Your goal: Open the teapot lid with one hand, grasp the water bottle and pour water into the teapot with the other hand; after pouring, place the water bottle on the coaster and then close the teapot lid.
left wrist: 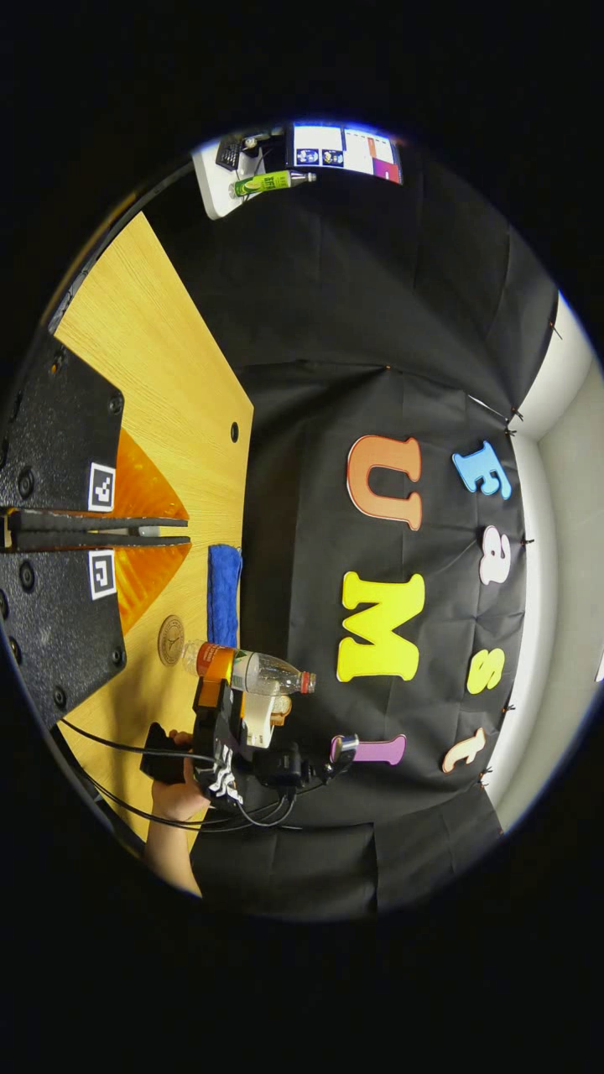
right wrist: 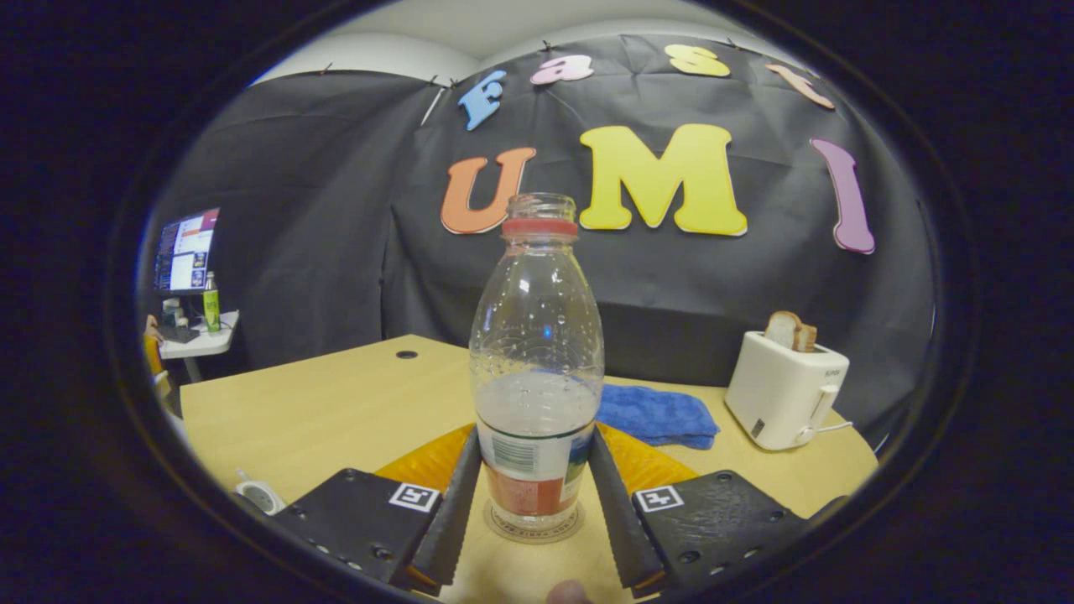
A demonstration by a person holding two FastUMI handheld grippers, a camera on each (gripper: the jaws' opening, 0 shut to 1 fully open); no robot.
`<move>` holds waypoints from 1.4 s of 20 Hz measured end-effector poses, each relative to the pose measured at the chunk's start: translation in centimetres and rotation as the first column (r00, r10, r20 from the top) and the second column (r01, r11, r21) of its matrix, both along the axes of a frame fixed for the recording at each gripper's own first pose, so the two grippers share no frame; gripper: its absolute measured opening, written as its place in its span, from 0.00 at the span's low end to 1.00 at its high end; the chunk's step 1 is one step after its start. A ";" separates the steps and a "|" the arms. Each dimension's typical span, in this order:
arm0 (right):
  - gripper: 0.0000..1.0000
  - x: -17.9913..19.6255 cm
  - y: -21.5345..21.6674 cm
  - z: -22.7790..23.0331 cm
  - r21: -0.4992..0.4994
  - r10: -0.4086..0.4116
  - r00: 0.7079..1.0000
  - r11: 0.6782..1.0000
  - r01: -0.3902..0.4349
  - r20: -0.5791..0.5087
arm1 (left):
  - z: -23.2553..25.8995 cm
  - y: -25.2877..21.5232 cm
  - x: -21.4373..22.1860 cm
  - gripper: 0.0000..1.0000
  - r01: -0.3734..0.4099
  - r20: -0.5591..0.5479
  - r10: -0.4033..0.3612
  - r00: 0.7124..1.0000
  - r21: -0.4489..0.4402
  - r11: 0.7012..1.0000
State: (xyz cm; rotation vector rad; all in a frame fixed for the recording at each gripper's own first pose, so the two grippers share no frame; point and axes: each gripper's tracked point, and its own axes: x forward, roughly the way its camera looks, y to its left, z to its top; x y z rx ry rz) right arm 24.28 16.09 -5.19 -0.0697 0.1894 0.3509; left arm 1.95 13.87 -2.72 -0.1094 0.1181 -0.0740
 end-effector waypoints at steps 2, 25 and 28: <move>0.70 0.7 0.0 -1.0 0.011 -0.002 1.000 1.000 0.002 -0.015 | 0.0 0.2 0.1 0.02 -0.006 -0.001 0.006 1.000 0.005 1.000; 0.98 -0.8 -2.2 -2.8 0.093 -0.018 0.995 0.995 0.028 -0.101 | -0.2 -0.4 0.3 0.03 0.006 -0.002 -0.006 1.000 0.017 1.000; 0.97 -5.1 -5.3 -1.9 0.140 -0.033 0.994 0.989 0.047 -0.105 | 0.1 -2.3 0.3 0.03 0.028 0.014 -0.029 0.999 0.018 0.999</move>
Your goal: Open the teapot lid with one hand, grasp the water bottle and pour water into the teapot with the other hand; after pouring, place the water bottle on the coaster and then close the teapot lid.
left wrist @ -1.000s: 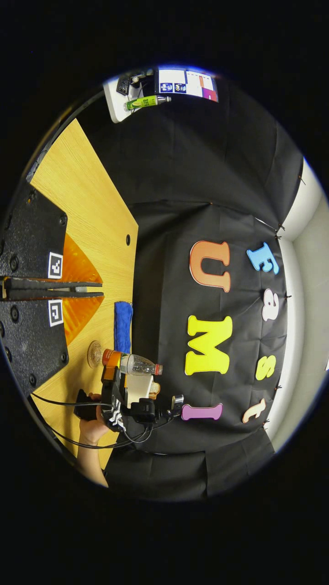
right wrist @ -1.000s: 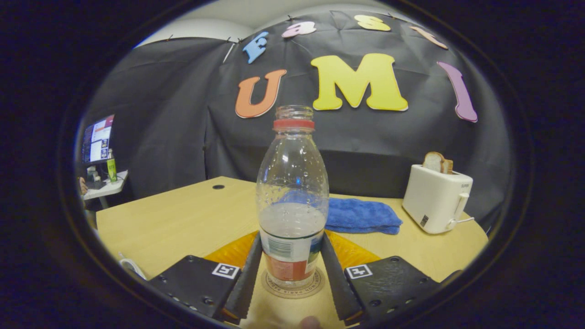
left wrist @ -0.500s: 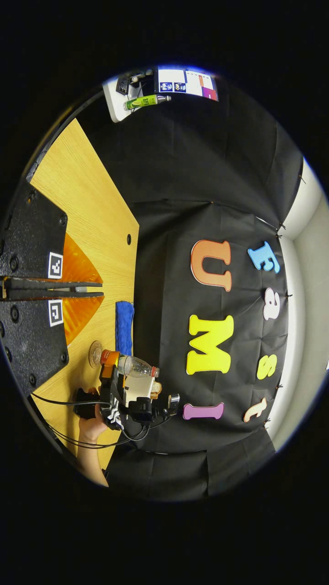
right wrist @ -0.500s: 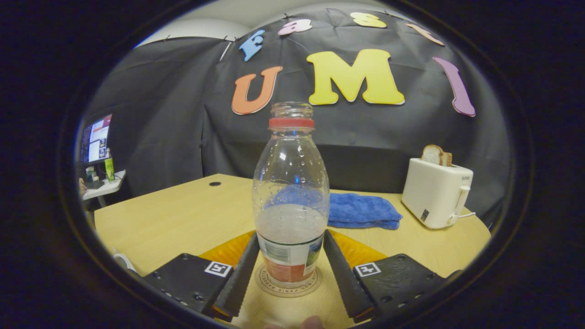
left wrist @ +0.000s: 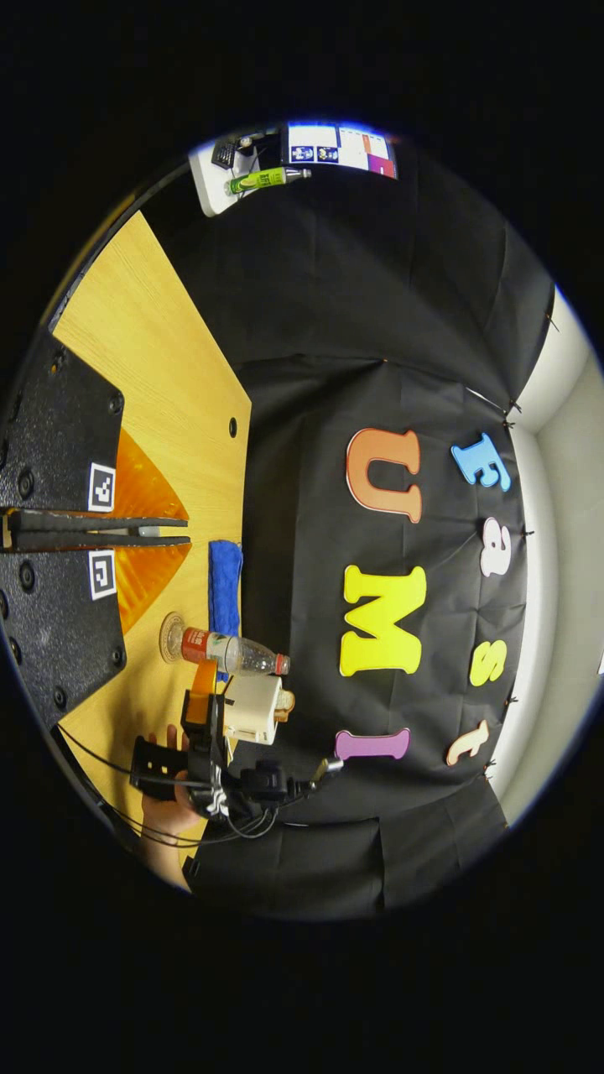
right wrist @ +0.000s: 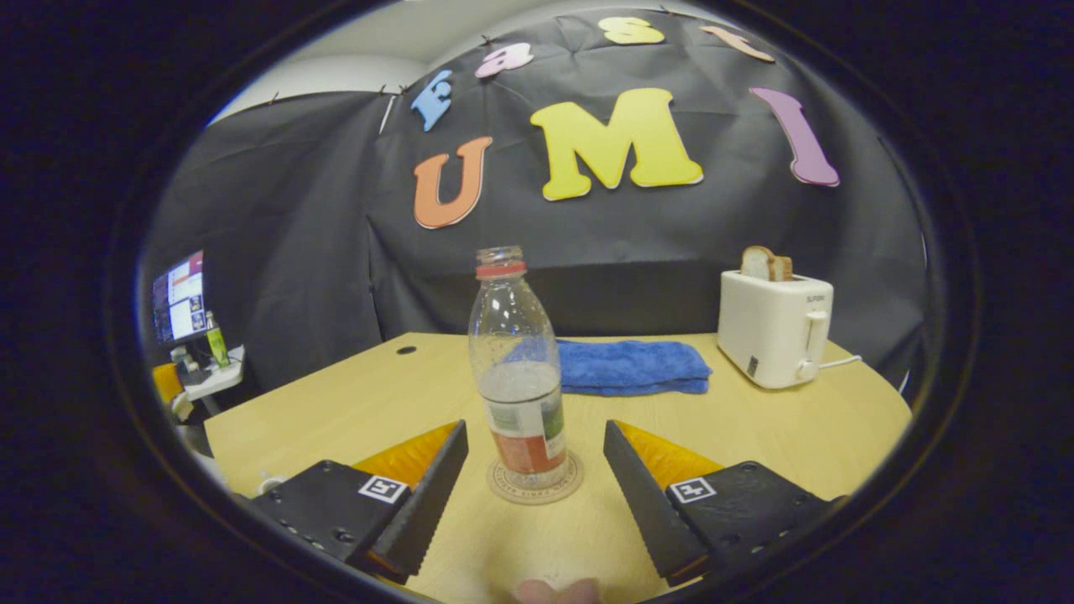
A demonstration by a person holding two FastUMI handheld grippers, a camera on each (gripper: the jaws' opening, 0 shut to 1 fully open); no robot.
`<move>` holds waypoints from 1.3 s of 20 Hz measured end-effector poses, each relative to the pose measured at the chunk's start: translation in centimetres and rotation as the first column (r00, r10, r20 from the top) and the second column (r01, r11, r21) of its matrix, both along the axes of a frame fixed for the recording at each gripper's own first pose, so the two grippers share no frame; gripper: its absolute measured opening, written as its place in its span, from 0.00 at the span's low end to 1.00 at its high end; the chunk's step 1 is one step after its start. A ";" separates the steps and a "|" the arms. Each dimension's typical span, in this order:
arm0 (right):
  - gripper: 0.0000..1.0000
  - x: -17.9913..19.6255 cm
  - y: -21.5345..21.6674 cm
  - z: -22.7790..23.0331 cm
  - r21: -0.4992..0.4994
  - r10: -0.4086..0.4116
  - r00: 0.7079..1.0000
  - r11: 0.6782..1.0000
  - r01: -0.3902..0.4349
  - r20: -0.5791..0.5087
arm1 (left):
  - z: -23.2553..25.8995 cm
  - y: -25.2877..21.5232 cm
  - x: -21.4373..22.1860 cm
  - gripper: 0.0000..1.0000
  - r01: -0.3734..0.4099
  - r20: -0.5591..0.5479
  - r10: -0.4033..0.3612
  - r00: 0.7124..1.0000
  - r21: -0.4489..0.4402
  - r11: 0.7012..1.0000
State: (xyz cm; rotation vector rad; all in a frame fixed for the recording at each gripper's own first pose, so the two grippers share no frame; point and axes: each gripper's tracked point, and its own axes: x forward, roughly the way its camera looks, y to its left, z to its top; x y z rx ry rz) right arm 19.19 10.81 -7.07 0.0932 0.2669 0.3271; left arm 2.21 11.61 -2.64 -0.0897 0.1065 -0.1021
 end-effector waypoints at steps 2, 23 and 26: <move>0.97 -2.7 -3.1 0.9 -0.034 -0.039 0.999 0.999 0.041 0.037 | -0.1 -1.9 0.5 0.03 0.028 0.020 -0.028 0.999 -0.008 1.000; 0.95 -12.1 -15.6 2.8 -0.121 -0.222 0.952 0.960 0.251 0.210 | -7.2 -5.8 3.8 0.03 -0.002 -0.103 0.002 0.995 -0.006 1.000; 0.98 -12.2 -15.5 2.6 -0.120 -0.221 0.953 0.961 0.249 0.209 | -7.6 -5.8 3.8 0.03 -0.005 -0.114 0.004 0.993 -0.014 1.000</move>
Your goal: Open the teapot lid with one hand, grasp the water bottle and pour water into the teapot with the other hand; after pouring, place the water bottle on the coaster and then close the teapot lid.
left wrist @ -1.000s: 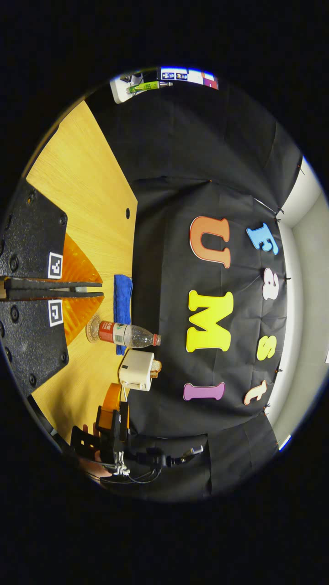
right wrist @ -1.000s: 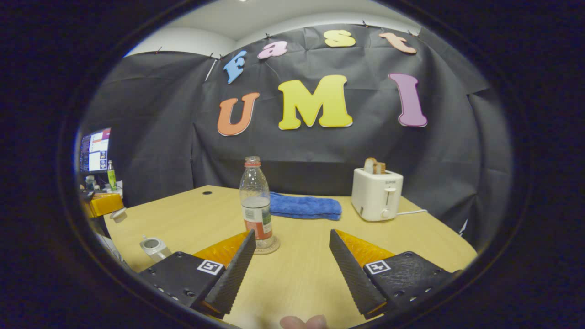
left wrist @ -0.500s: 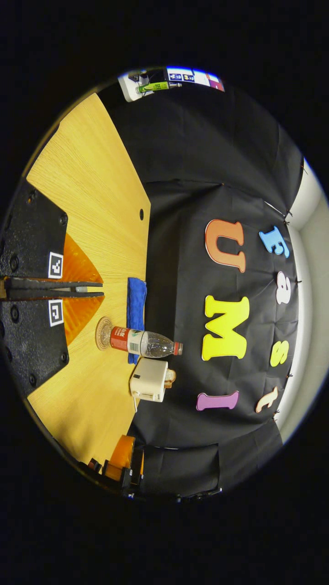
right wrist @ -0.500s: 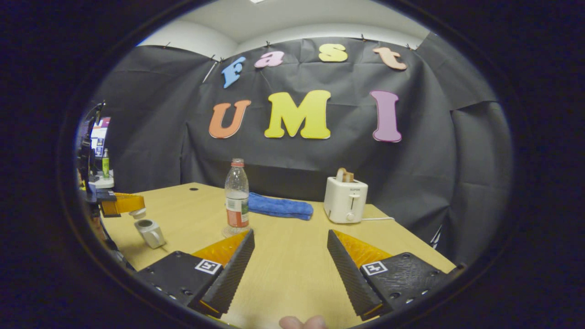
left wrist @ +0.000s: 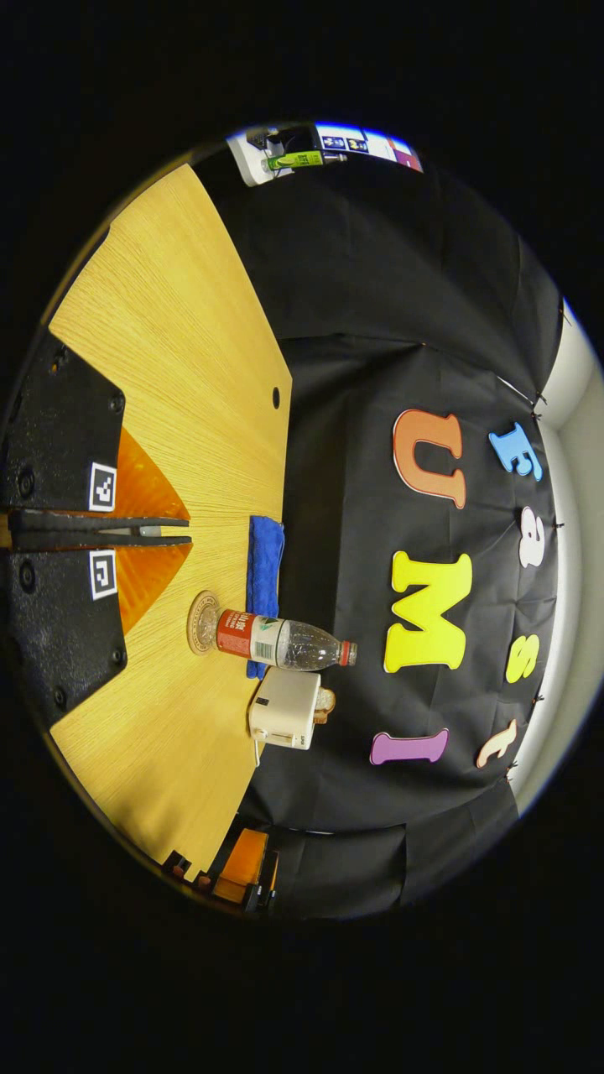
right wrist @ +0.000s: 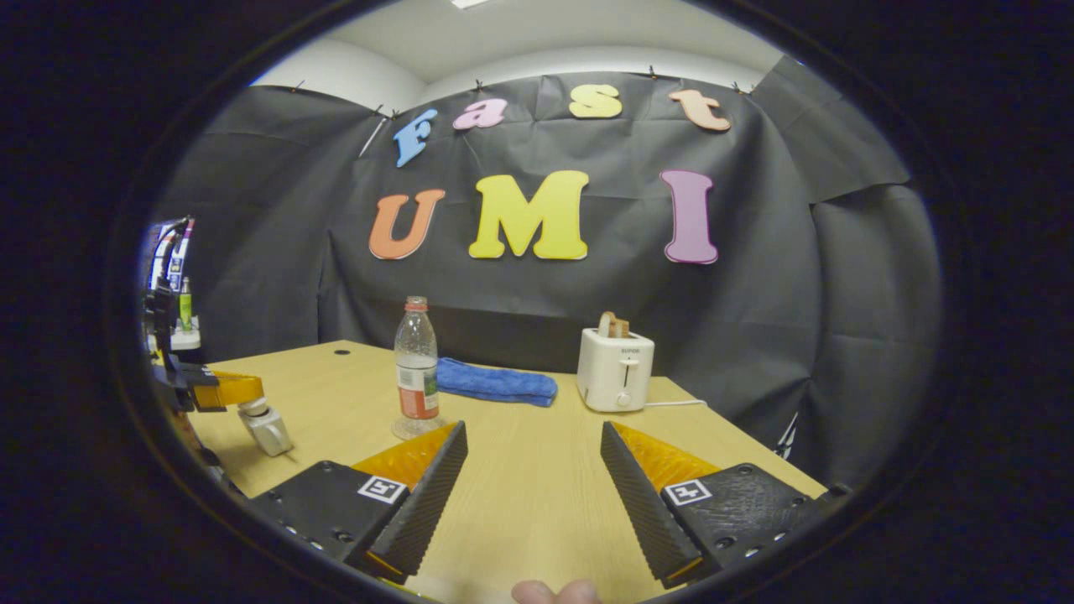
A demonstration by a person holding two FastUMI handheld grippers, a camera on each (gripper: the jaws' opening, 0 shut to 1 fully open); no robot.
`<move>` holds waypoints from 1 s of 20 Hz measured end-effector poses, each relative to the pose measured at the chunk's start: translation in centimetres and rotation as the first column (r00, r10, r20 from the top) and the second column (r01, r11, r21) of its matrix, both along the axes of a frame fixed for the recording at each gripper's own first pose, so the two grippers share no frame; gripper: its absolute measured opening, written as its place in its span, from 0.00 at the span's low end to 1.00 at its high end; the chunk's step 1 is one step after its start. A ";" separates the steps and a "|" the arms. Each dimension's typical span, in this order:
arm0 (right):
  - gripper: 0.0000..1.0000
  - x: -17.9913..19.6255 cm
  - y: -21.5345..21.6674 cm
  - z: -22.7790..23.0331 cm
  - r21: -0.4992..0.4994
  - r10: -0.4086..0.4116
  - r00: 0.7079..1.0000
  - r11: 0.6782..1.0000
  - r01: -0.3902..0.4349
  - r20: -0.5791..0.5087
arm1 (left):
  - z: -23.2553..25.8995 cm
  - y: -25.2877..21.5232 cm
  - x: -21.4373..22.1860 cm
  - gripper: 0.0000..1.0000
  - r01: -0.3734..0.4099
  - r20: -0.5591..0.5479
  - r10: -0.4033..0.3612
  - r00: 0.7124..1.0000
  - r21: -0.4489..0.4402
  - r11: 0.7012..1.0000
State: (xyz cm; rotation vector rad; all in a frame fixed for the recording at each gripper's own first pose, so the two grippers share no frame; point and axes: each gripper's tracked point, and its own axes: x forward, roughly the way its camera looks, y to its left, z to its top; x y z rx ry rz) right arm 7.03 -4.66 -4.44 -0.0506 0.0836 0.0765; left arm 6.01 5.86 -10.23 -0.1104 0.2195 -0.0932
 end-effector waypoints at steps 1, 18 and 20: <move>0.98 0.0 0.0 -0.1 -0.001 0.000 1.000 1.000 0.000 -0.003 | -0.1 0.0 0.1 0.03 -0.002 -0.004 0.002 1.000 -0.001 1.000; 0.95 -1.8 1.4 3.8 0.095 -0.012 0.999 0.995 0.007 0.050 | 12.0 -1.5 -2.8 1.00 -0.170 0.191 0.162 0.968 0.026 0.985; 0.97 -2.6 1.2 5.8 0.105 -0.036 0.995 0.994 0.026 0.097 | 13.7 -2.9 -3.6 1.00 -0.168 0.233 0.159 0.959 0.020 0.986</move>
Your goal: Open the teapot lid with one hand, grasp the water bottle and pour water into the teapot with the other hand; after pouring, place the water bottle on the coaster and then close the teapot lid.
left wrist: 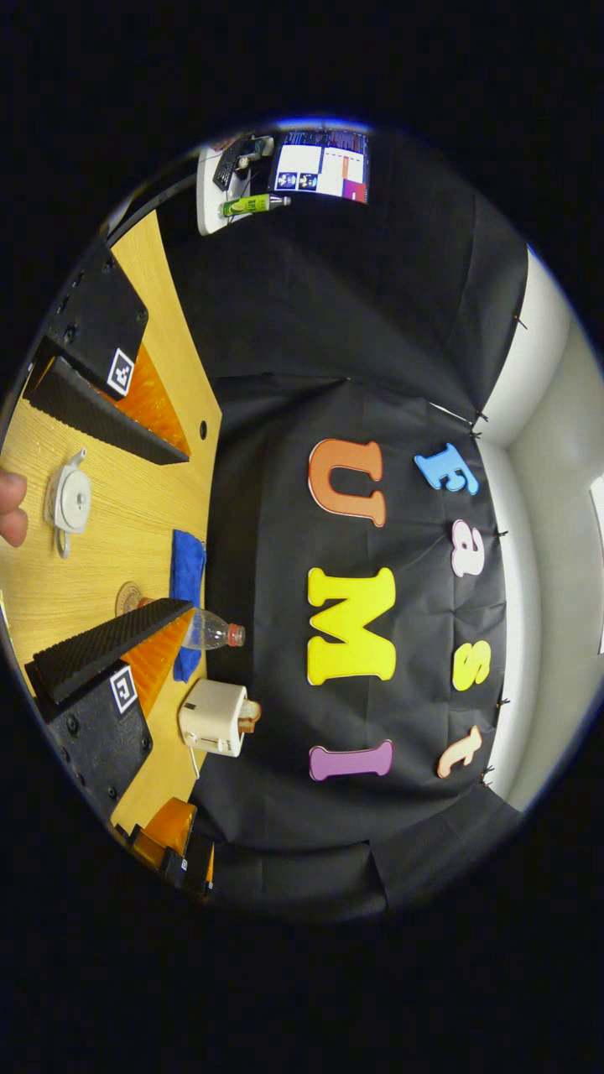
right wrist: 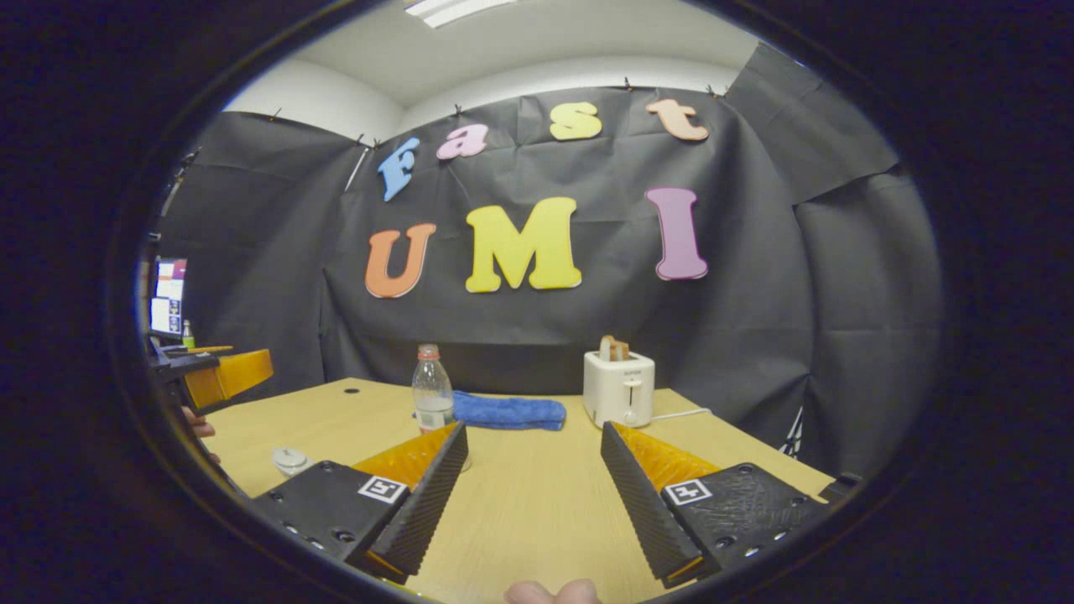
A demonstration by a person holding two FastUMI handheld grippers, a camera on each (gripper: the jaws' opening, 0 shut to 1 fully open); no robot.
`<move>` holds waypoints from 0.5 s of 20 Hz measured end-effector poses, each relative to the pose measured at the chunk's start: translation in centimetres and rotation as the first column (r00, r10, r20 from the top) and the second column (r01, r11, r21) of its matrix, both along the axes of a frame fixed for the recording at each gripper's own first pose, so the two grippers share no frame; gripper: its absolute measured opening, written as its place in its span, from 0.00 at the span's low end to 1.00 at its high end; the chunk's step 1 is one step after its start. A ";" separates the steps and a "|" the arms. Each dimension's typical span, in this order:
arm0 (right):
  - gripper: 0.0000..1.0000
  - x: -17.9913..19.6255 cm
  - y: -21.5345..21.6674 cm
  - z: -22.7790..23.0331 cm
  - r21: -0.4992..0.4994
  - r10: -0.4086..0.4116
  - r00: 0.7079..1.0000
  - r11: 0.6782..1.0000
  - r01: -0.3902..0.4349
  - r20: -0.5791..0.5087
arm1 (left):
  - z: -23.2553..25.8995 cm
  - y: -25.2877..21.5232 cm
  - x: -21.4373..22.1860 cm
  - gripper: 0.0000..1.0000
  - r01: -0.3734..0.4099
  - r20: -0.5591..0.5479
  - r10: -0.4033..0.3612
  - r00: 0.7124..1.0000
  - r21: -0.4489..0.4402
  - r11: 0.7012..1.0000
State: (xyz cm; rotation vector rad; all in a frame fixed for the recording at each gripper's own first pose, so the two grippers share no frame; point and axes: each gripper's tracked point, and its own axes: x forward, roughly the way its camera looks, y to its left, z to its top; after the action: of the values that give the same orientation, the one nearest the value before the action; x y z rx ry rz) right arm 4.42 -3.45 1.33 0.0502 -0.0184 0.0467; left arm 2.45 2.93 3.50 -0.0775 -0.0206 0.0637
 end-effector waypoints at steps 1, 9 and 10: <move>0.94 -0.4 0.1 0.7 -0.001 -0.008 1.000 1.000 0.008 0.020 | 0.6 -0.8 -0.4 1.00 0.011 0.018 -0.011 1.000 -0.003 1.000; 0.97 -2.5 1.0 1.3 -0.045 -0.045 0.998 0.998 0.047 0.048 | 1.7 -3.2 -2.5 1.00 0.078 0.036 -0.079 0.996 0.031 0.996; 0.95 -2.5 1.0 1.2 -0.050 -0.049 0.998 0.997 0.051 0.041 | 1.7 -3.2 -2.5 1.00 0.079 0.034 -0.080 0.996 0.032 0.996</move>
State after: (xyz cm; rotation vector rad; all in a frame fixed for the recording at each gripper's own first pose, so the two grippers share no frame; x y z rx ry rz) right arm 1.88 -2.41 2.50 -0.0024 -0.0577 -0.0019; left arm -0.02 -0.24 5.15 -0.0484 -0.0541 -0.0174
